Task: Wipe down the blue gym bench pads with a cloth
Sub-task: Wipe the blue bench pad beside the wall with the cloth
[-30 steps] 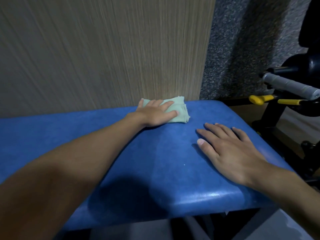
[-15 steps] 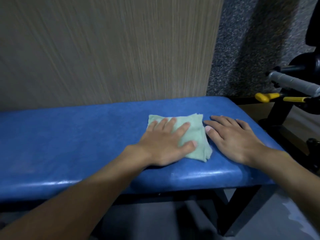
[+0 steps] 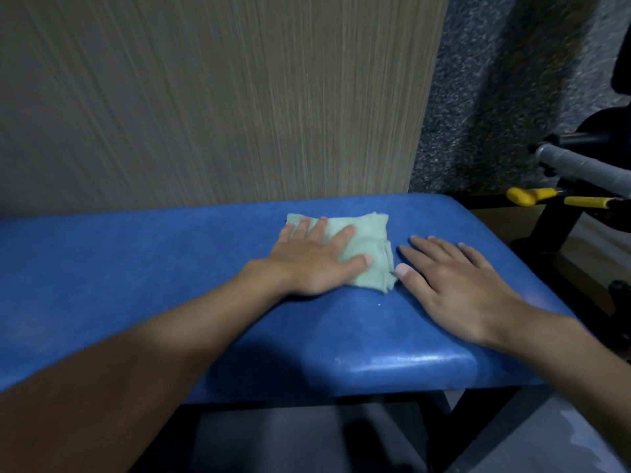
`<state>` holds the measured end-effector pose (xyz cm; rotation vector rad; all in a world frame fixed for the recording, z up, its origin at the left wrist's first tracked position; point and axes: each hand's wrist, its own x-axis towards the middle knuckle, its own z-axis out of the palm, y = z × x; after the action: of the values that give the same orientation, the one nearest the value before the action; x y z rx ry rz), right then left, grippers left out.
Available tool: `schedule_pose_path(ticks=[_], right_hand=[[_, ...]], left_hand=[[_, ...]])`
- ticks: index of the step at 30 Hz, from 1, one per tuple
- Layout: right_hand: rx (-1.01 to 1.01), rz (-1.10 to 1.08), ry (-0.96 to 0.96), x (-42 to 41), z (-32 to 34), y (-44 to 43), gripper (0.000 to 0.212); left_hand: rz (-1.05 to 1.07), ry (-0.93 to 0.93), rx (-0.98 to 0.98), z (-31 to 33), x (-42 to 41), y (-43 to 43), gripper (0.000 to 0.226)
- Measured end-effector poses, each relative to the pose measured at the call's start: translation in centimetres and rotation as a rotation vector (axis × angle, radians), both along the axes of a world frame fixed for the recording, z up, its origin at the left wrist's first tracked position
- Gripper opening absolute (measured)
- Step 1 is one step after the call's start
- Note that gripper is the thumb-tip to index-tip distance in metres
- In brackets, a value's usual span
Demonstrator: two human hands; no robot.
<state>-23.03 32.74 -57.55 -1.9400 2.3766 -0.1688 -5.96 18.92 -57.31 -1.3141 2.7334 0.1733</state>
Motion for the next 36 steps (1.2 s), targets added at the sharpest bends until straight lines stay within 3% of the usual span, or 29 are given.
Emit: schedule_pose_path(ticks=[9,18,26,29,36], right_hand=[[-0.028,-0.014,0.002,0.0,0.1,-0.1,0.072],[-0.047,-0.013,-0.026,-0.1,0.0,-0.1,0.061],[-0.078,0.012,-0.038,0.2,0.5,0.4,0.055],[-0.073,0.020,-0.094,0.9,0.7,0.2,0.056],[0.021,0.036,-0.001,1.2,0.0,-0.2,0.069]], left_hand=[[0.052,0.019,-0.024,0.3,-3.9,-9.3,0.080],[-0.028,0.011,-0.004,-0.2,0.9,1.6,0.074],[-0.042,-0.020,-0.047,-0.2,5.1,9.7,0.086],[-0.036,-0.005,-0.020,-0.2,4.6,8.0,0.086],[0.004,0.002,-0.044,-0.3,0.8,-1.6,0.073]])
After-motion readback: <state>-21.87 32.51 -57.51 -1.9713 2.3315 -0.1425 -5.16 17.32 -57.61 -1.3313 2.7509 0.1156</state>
